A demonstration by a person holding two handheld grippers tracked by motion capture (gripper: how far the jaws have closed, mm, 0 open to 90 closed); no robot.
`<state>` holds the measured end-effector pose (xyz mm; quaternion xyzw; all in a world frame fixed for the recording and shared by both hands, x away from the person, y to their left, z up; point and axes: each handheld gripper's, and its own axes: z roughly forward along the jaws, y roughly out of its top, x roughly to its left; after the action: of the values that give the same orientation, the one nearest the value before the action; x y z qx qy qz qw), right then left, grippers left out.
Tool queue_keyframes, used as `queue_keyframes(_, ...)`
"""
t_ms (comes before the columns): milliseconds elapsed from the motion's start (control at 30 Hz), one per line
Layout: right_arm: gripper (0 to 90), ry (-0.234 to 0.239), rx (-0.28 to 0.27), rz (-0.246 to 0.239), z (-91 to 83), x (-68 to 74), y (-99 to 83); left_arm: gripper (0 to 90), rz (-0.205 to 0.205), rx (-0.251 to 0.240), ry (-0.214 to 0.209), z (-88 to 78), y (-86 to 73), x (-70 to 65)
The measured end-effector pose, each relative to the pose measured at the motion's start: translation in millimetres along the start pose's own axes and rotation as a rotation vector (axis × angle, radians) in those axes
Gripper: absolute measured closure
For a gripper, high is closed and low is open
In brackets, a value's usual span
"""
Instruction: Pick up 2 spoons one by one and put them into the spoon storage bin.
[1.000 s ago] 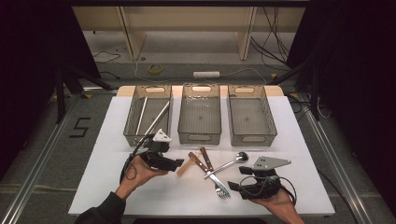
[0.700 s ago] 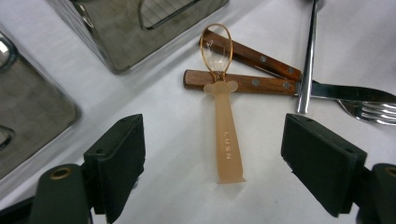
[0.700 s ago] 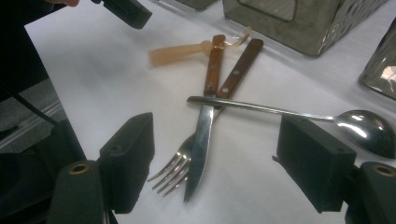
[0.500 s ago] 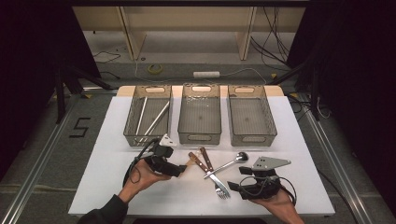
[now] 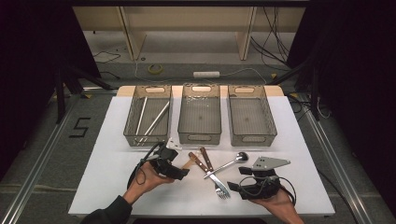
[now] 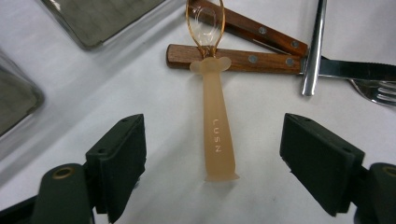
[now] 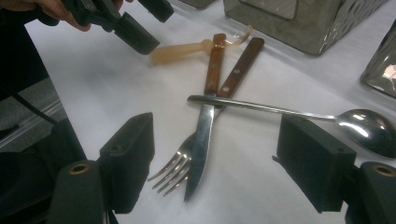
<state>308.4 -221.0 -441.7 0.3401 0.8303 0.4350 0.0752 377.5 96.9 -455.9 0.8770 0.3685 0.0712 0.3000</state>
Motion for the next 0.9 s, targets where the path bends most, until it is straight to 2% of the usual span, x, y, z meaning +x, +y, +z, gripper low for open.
queue_keyframes(300,28.7,-0.002,0.001,0.002,0.4,0.4,0.2,31.1,-0.005,0.021,-0.003,6.1,0.8,-2.2)
queue_keyframes(400,28.7,-0.004,0.004,0.002,0.6,0.6,0.1,35.5,-0.001,0.025,0.001,9.1,2.2,-4.3)
queue_keyframes(433,28.6,-0.004,0.004,0.001,0.5,0.9,0.2,36.4,0.011,0.03,0.003,10.5,2.5,-5.0)
queue_keyframes(900,28.9,-0.008,0.01,-0.006,2.0,4.7,1.5,60.4,0.036,0.077,0.016,21.3,1.5,-6.2)
